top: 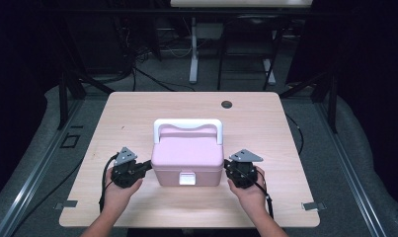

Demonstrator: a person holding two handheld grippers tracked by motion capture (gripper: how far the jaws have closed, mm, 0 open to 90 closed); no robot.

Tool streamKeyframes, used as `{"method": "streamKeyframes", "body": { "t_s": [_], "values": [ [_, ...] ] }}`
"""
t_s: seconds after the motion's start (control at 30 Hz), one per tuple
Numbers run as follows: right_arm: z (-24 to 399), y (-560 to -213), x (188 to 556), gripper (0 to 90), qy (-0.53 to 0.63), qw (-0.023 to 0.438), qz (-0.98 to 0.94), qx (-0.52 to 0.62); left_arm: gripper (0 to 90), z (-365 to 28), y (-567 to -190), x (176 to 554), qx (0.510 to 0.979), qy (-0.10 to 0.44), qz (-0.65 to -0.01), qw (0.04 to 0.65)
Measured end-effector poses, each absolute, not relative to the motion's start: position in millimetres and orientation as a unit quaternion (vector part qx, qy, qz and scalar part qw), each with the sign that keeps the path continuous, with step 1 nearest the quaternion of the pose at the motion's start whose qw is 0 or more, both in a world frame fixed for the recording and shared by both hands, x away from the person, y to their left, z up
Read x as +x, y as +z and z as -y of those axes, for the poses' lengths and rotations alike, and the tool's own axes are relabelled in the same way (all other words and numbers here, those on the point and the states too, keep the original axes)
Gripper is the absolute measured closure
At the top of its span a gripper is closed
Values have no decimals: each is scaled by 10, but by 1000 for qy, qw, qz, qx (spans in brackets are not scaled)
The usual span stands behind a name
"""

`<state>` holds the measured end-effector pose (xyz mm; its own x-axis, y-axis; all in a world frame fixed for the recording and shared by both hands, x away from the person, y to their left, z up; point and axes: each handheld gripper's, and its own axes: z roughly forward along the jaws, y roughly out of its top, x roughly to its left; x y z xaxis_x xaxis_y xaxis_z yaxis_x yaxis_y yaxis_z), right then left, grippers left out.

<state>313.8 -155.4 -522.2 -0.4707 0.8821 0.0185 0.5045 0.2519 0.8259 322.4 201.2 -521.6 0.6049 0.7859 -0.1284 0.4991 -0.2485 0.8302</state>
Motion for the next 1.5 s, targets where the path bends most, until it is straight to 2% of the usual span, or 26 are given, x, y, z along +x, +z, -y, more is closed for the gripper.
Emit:
{"method": "streamKeyframes", "body": {
  "t_s": [0.9,1.5],
  "values": [
    [1657,-5217,2689,900,394,227,-775,439,900,-1986,-5194,2813,789,133,-397,450],
    [1701,-5207,2486,900,390,219,-783,431,900,-1975,-5198,2702,790,126,-391,454]
  ]
}}
